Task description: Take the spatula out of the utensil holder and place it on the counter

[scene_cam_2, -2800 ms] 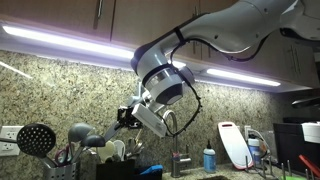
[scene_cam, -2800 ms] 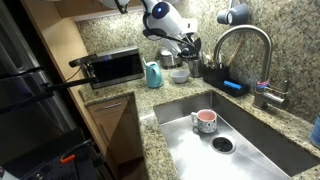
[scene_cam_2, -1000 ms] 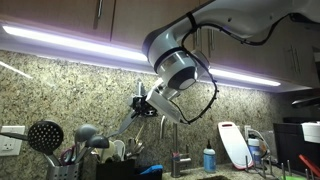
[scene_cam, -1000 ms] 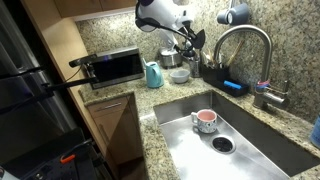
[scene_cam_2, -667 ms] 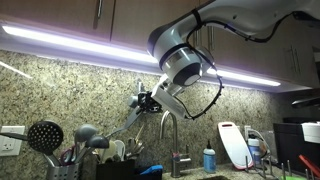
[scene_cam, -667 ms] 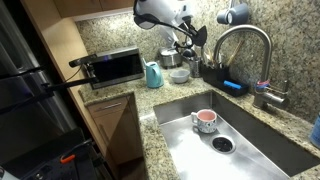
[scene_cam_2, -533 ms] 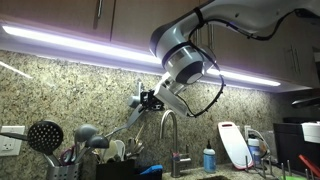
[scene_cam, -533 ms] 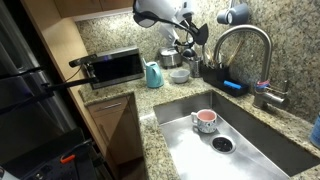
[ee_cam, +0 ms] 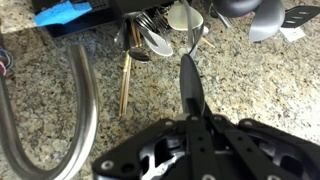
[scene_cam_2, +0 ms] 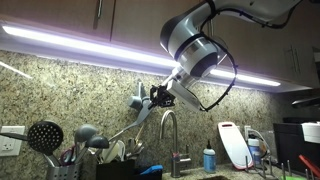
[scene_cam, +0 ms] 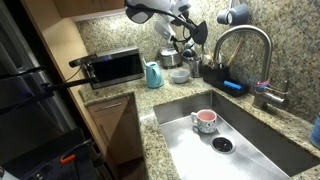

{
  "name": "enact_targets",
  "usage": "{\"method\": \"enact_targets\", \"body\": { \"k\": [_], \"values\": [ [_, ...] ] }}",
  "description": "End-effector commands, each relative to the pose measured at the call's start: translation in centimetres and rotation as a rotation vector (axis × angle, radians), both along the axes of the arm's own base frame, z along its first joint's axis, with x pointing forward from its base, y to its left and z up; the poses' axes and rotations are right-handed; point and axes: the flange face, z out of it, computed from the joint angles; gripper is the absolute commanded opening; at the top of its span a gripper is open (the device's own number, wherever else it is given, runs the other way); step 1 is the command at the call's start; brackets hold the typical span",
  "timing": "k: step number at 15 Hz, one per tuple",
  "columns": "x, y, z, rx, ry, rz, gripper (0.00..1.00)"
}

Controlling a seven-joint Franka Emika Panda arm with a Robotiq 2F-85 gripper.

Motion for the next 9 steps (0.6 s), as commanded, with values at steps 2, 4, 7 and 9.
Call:
{"method": "enact_targets", "body": {
  "k": [2,4,7,9],
  "values": [
    [-2.8,0.5,1.2,0.019,0.020,0.036,0.01],
    [-3.1,0.6,1.5,0.025,0.015,0.050,0.01],
    [-3.6,0.4,1.9,0.033,0.009,0.066,0.01],
    [-4.3,0.1,2.3,0.029,0.007,0.077,0.01]
  ]
}}
